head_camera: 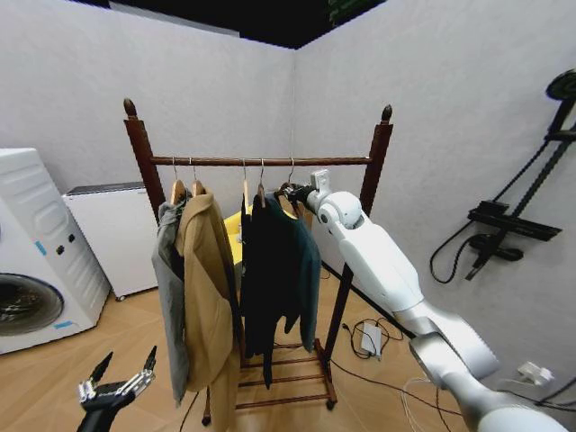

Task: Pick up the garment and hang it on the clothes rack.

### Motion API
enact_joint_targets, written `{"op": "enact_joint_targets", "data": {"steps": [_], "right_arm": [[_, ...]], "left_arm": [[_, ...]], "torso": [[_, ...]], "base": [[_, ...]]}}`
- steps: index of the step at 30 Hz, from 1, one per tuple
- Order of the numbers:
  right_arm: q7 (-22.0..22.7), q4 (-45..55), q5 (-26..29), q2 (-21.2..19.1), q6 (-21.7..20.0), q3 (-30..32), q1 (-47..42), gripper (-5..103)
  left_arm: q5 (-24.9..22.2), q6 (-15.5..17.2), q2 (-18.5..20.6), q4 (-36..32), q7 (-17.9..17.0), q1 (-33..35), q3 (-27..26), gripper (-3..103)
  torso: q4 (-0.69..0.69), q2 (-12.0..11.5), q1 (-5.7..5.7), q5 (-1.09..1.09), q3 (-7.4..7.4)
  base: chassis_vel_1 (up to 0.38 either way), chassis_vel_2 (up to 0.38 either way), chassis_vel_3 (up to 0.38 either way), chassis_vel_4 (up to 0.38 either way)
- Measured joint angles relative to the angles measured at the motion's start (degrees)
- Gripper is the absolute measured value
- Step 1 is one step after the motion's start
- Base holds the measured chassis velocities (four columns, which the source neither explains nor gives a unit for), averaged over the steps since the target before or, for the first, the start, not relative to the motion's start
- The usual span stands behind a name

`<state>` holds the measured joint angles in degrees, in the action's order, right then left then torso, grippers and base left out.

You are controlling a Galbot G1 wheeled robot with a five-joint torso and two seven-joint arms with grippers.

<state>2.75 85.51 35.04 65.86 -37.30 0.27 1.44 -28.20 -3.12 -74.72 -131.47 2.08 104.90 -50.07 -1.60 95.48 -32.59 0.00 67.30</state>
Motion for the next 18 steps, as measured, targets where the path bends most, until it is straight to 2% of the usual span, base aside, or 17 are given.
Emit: {"op": "enact_joint_targets", "data": {"steps": [1, 2, 3, 4, 5, 7, 8, 9, 11, 12, 14, 15, 16, 17, 18], "right_arm": [[0.00, 0.00, 0.00, 0.00, 0.00, 0.00, 0.00, 40], [-0.27, 4.14, 1.35, -2.75, 0.67, 2.16, -2.85, 50], [-0.24, 6.74, 2.30, -4.37, 0.90, 3.15, -4.46, 50], [-0.11, 10.24, 3.71, -6.24, 1.22, 4.35, -6.50, 56], [-0.11, 10.24, 3.71, -6.24, 1.22, 4.35, -6.50, 56], [0.55, 17.00, 7.43, -9.32, 2.57, 6.62, -10.58, 66], [1.55, 19.96, 9.26, -10.30, 3.23, 7.85, -12.86, 72], [1.55, 19.96, 9.26, -10.30, 3.23, 7.85, -12.86, 72], [2.68, 23.88, 10.96, -11.16, 3.89, 10.67, -17.22, 83], [3.23, 26.39, 10.60, -11.47, 4.42, 13.25, -21.62, 88], [3.38, 27.56, 9.73, -11.51, 5.04, 14.99, -24.62, 88], [2.95, 29.45, 6.00, -11.15, 6.22, 19.52, -30.66, 97], [1.30, 30.57, 2.26, -10.37, 7.68, 23.65, -35.88, 99], [1.30, 30.57, 2.26, -10.37, 7.68, 23.65, -35.88, 99], [0.40, 31.09, -0.79, -9.34, 9.38, 26.91, -40.68, 99]], "left_arm": [[0.00, 0.00, 0.00, 0.00, 0.00, 0.00, 0.00, 100], [0.00, 0.00, 0.00, 0.00, 0.00, 0.00, 0.00, 100], [0.00, 0.00, 0.00, 0.00, 0.01, 0.00, 0.01, 100], [0.00, 0.00, 0.00, 0.00, 0.01, 0.00, 0.00, 100], [0.00, 0.00, 0.00, 0.00, 0.01, 0.00, 0.00, 100], [0.00, 0.00, 0.00, 0.00, 0.01, -0.01, 0.00, 100], [0.00, 0.00, 0.00, 0.00, 0.00, 0.00, 0.00, 100], [0.00, 0.00, 0.00, 0.00, 0.00, 0.00, 0.00, 100], [0.00, 0.00, 0.00, 0.00, 0.02, 0.00, 0.00, 100], [0.00, 0.00, 0.00, 0.00, 0.01, 0.00, 0.00, 100], [0.00, 0.00, 0.00, 0.00, -0.01, 0.00, 0.00, 100], [0.00, 0.00, 0.00, 0.00, -0.01, 0.00, 0.00, 100], [0.00, 0.00, 0.00, 0.00, 0.01, 0.00, 0.00, 100], [0.00, 0.00, 0.00, 0.00, 0.01, 0.00, 0.00, 100], [0.00, 0.00, 0.00, 0.00, 0.00, 0.00, 0.00, 100]], "torso": [[0.00, 0.00, 0.00, 0.00, 0.00], [-0.01, 0.00, 0.00, 0.01, 0.00], [-0.02, 0.00, 0.00, 0.01, 0.00], [-0.04, 0.00, 0.00, 0.03, 0.00], [-0.04, 0.00, 0.00, 0.03, 0.00], [-0.05, 0.01, 0.01, 0.01, -0.01], [-0.04, 0.01, 0.02, -0.01, -0.01], [-0.04, 0.01, 0.02, -0.01, -0.01], [-0.01, 0.01, 0.01, 0.00, -0.01], [-0.01, 0.02, 0.01, -0.02, -0.01], [0.00, 0.01, 0.01, 0.00, 0.00], [-0.02, 0.01, 0.01, 0.02, 0.00], [-0.03, 0.02, 0.01, 0.01, 0.00], [-0.03, 0.02, 0.01, 0.01, 0.00], [-0.03, 0.02, 0.01, -0.01, -0.01]], "base": [[0.000, 0.000, 0.000, 0.000], [0.000, 0.000, 0.000, 0.000], [0.000, 0.000, 0.000, 0.000], [0.000, 0.000, 0.000, 0.000], [0.000, 0.000, 0.000, 0.000], [0.000, 0.000, 0.000, 0.000], [0.000, 0.000, 0.000, 0.000], [0.000, 0.000, 0.000, 0.000], [0.000, 0.000, 0.000, 0.000], [0.000, 0.000, 0.000, 0.000], [0.000, 0.000, 0.000, 0.000], [0.000, 0.000, 0.000, 0.000], [0.000, 0.000, 0.000, 0.000], [0.000, 0.000, 0.000, 0.000], [0.000, 0.000, 0.000, 0.000]]}}
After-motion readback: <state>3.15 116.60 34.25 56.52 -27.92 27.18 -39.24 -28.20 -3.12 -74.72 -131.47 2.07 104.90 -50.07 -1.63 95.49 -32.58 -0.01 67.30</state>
